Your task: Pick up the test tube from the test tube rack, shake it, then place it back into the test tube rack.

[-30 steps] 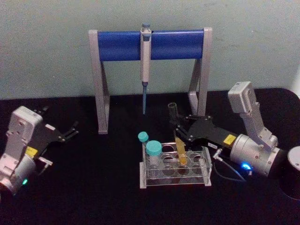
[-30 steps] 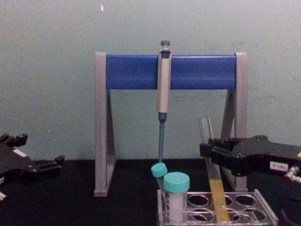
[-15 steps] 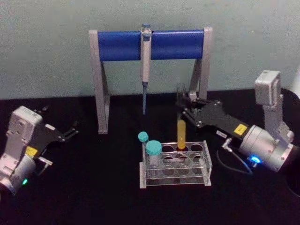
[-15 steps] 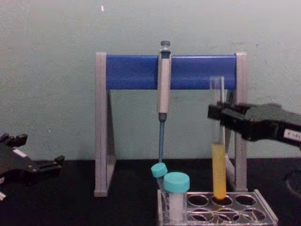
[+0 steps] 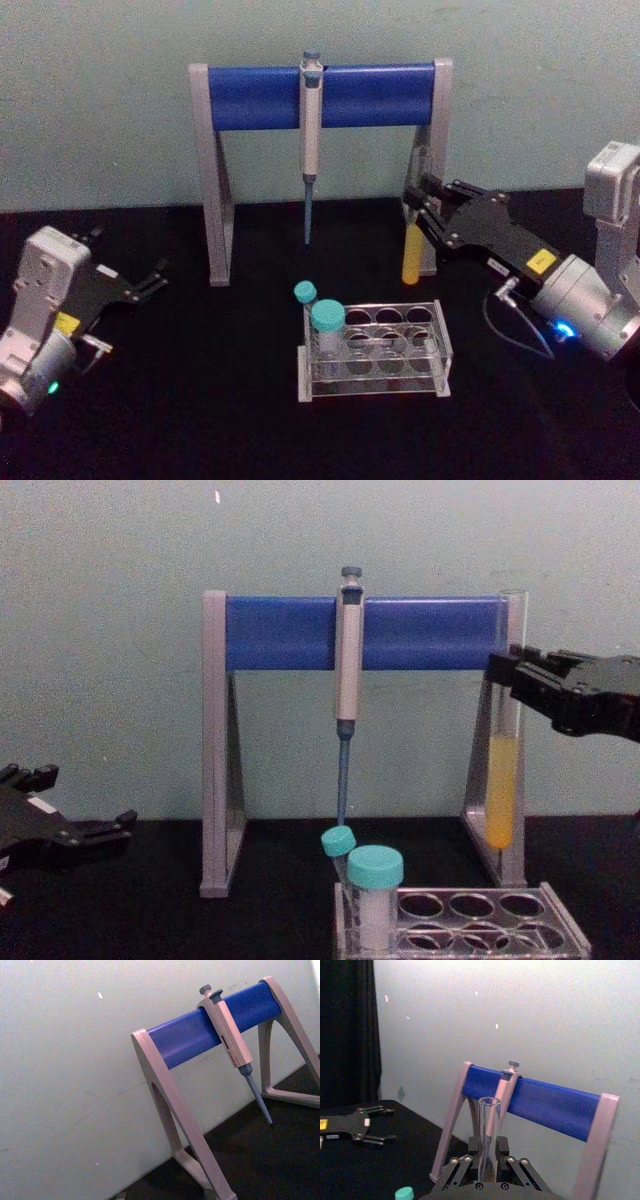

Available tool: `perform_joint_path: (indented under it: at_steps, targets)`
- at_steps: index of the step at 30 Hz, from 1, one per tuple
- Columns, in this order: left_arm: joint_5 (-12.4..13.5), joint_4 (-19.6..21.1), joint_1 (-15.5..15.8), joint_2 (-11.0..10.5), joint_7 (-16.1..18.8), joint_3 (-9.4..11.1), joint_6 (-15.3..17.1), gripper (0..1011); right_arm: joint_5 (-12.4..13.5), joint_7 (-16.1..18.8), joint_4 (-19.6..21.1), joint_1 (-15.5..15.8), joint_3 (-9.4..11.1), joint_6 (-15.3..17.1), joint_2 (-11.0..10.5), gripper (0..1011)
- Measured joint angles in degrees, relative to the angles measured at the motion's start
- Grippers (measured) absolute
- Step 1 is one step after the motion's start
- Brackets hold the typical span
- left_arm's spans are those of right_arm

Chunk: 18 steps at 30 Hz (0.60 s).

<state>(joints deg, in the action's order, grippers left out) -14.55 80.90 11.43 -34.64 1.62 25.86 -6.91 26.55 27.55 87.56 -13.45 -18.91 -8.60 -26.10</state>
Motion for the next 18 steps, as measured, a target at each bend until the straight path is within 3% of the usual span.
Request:
perform_joint_path:
  at_steps: [11, 18]
  targets:
    - [0.00, 0.00, 0.00, 0.00, 0.00, 0.00, 0.00, 1001, -1.26, -0.70, -0.56, 0.47, 1.27, -0.11, 0.90, 228]
    - [0.00, 0.00, 0.00, 0.00, 0.00, 0.00, 0.00, 1001, -0.54, 1.33, -1.44, -0.13, 1.11, -0.34, 1.69, 227]
